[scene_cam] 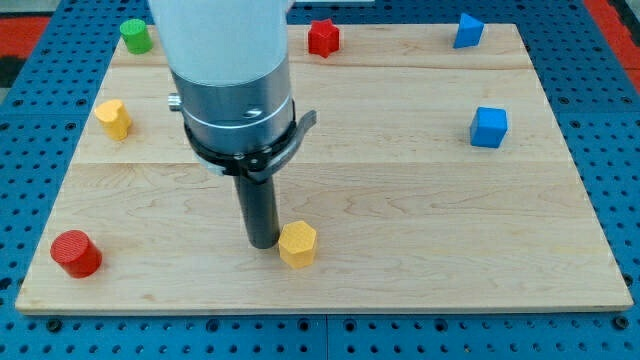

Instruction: Push the green star to the center

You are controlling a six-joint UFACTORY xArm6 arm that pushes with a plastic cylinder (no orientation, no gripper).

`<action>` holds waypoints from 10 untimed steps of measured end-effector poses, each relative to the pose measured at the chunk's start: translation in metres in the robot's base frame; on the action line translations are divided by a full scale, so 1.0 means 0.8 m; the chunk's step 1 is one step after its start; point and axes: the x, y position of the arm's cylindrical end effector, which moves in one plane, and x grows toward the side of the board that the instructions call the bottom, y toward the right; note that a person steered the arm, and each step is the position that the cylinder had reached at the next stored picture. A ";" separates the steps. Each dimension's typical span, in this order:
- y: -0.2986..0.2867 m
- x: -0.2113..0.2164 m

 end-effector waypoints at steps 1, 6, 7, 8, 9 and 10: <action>-0.046 -0.029; -0.074 -0.160; -0.086 -0.211; -0.088 -0.246; -0.076 -0.260; -0.072 -0.284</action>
